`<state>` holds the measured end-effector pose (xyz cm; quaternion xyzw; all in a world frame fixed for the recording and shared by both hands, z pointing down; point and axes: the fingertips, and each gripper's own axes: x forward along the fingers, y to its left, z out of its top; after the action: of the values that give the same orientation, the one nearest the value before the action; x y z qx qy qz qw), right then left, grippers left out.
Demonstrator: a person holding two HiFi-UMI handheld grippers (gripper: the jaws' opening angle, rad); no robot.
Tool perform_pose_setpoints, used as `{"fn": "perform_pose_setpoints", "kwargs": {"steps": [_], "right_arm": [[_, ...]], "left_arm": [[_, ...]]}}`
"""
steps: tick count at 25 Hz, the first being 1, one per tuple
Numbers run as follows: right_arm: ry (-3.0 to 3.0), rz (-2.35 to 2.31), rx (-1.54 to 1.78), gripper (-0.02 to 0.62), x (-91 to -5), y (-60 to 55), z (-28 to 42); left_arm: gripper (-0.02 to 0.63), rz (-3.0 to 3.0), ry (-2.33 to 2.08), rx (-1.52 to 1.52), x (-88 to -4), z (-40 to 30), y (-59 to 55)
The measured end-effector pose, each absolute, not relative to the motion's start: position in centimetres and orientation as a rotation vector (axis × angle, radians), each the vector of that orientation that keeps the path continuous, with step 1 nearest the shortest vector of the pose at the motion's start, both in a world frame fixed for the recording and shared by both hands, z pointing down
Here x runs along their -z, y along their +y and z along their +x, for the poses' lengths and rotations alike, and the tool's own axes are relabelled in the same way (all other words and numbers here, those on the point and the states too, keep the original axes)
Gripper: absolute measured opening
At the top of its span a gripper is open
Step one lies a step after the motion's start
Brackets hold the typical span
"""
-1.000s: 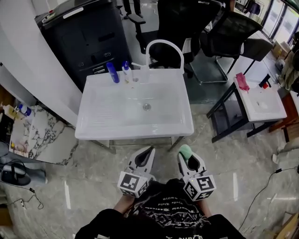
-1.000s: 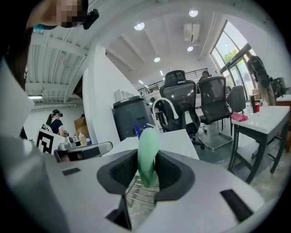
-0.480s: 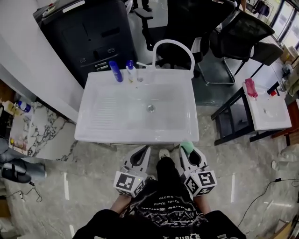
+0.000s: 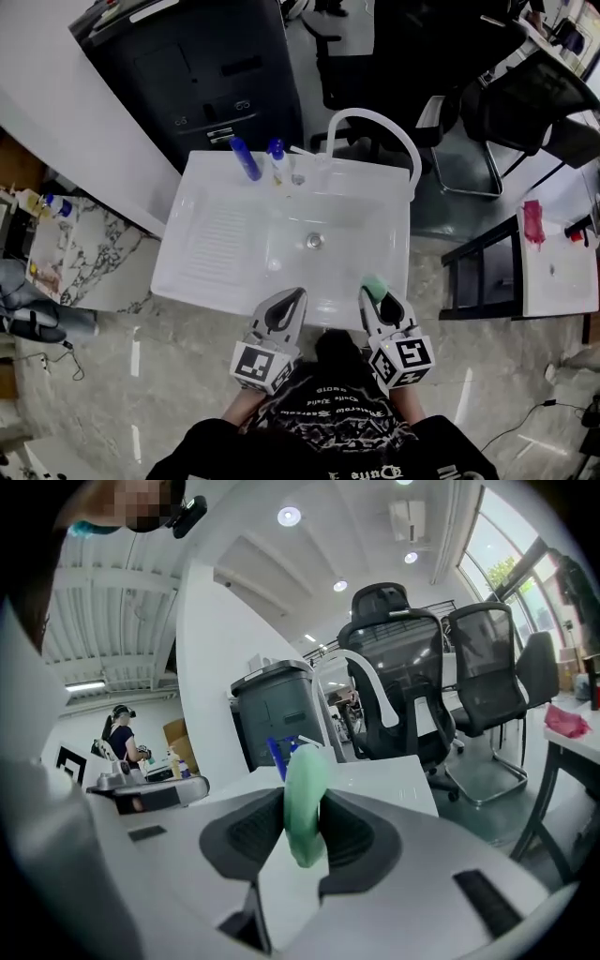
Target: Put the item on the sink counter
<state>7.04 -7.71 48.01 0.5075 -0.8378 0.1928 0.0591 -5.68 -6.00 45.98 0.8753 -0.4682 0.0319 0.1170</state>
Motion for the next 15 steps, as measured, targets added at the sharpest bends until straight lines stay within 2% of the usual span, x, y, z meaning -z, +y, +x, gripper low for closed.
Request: {"fn": "perform_pose_setpoints", "kwargs": {"steps": [15], "right_arm": [[-2.611, 1.34, -0.433, 0.11, -47.1, -20.2, 6.9]], "left_arm": [[0.008, 2.469, -1.507, -0.08, -46.1, -2.8, -15.7]]}}
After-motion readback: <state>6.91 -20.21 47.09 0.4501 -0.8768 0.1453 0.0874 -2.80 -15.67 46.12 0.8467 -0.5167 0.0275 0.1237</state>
